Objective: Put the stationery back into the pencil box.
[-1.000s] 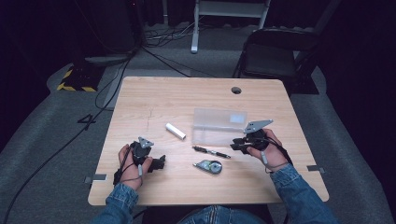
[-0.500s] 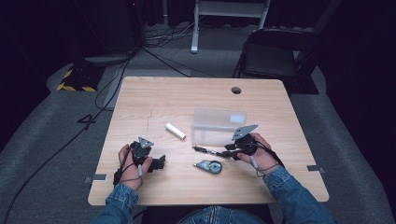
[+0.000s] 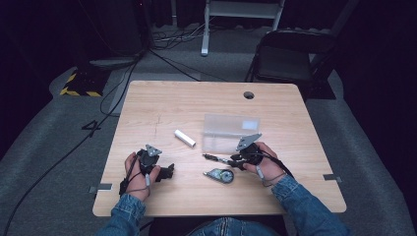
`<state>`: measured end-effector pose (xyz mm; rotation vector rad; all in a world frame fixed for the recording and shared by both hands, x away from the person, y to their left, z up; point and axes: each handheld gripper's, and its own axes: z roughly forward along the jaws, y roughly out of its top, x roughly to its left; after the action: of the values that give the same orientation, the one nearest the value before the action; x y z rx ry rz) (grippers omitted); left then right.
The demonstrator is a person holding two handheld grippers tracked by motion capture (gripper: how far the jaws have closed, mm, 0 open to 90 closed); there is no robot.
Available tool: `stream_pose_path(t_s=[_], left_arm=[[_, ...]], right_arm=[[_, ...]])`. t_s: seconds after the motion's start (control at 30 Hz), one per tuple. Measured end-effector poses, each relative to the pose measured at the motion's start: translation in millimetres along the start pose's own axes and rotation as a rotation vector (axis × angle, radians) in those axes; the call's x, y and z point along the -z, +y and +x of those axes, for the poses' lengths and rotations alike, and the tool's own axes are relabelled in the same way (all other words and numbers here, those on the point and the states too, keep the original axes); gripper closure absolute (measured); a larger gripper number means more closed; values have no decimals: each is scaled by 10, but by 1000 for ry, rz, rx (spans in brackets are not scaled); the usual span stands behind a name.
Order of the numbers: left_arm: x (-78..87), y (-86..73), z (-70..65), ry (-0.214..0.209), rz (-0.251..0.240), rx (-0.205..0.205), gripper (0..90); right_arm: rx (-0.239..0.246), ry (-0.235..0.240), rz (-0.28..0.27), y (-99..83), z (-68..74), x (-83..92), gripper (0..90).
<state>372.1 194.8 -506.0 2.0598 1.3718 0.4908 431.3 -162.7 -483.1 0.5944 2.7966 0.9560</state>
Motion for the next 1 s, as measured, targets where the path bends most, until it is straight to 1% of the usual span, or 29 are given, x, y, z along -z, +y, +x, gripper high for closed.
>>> stream_pose_path(t_s=[0.1,0.17,0.23,0.37,0.4,0.43,0.47,0.5,0.53,0.6,0.67,0.87,1.0], left_arm=[[0,0,1,1,0,-1,0],[0,0,0,0,0,0,0],[0,0,0,1,0,-1,0],[0,0,0,0,0,0,0],[0,0,0,0,0,0,0],[0,0,0,0,0,0,0],[0,0,0,0,0,1,0],[0,0,1,1,0,-1,0],[1,0,1,0,1,-1,0],[1,0,1,0,1,-1,0],[0,0,0,1,0,-1,0],[1,0,1,1,1,-2,0],[0,0,0,0,0,0,0]], right_arm=[[16,0,-3,4,0,-9,740],[29,11,-5,5,6,-11,783],[52,9,-3,6,9,-9,796],[57,5,0,11,30,-6,801],[63,11,4,10,27,-2,802],[74,14,-12,9,30,10,804],[74,14,-12,9,30,10,804],[83,13,-19,14,34,21,804],[92,19,-34,26,41,49,805],[89,21,-43,33,47,65,805],[103,16,-50,40,48,100,805],[101,11,-97,58,40,245,805],[99,4,-115,60,11,327,805]])
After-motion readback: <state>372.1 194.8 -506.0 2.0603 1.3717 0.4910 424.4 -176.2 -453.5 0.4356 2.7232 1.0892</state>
